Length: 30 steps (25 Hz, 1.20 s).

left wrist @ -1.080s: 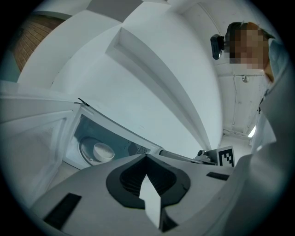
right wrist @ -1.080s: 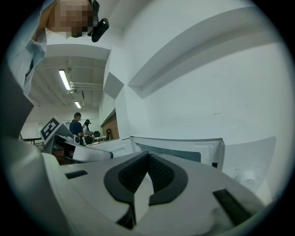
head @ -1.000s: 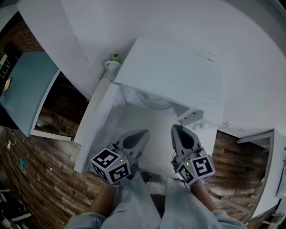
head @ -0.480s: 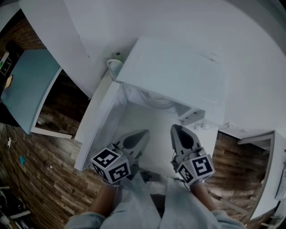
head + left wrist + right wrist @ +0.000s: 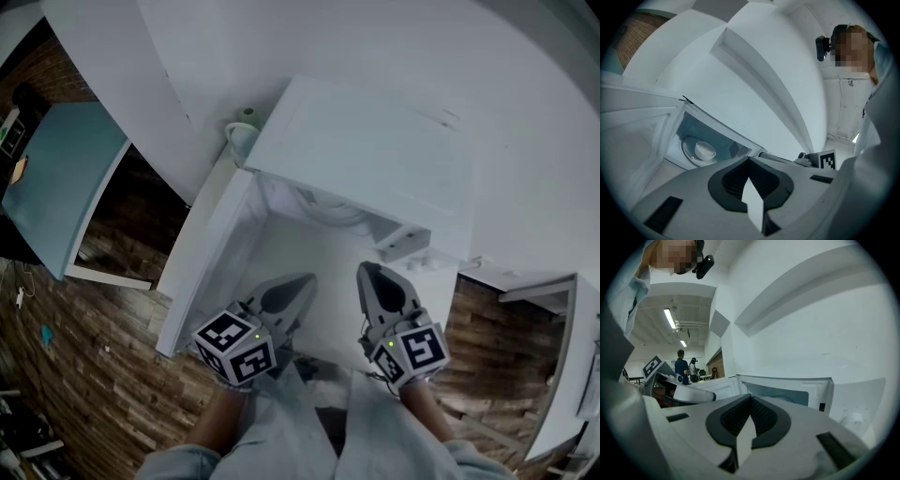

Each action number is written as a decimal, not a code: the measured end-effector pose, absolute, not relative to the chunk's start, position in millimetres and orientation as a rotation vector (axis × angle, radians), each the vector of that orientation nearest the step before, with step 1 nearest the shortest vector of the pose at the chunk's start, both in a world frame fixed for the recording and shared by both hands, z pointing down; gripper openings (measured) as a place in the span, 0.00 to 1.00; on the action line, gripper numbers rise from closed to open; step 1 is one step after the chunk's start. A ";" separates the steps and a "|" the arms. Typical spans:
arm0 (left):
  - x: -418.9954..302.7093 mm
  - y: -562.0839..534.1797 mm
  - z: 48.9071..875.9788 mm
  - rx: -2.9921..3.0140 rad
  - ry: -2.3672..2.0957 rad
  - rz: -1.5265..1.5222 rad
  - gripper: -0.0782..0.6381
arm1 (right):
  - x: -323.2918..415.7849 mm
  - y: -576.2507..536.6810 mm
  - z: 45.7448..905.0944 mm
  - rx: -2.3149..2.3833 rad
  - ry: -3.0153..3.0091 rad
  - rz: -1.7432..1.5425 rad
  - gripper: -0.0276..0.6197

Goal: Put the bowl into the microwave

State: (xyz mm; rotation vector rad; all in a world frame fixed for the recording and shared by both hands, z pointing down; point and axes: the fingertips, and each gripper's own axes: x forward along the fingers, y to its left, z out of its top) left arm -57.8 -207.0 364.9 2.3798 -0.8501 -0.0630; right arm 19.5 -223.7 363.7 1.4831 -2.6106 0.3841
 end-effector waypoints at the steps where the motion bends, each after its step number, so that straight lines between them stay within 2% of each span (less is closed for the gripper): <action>1: -57.5 -206.4 365.0 2.380 -0.848 -0.062 0.11 | 19.3 -223.2 364.1 1.481 -2.607 0.381 0.05; 30: -61.8 -199.7 367.9 2.374 -0.844 -0.049 0.11 | 8.2 -215.9 369.2 1.427 -2.626 0.395 0.05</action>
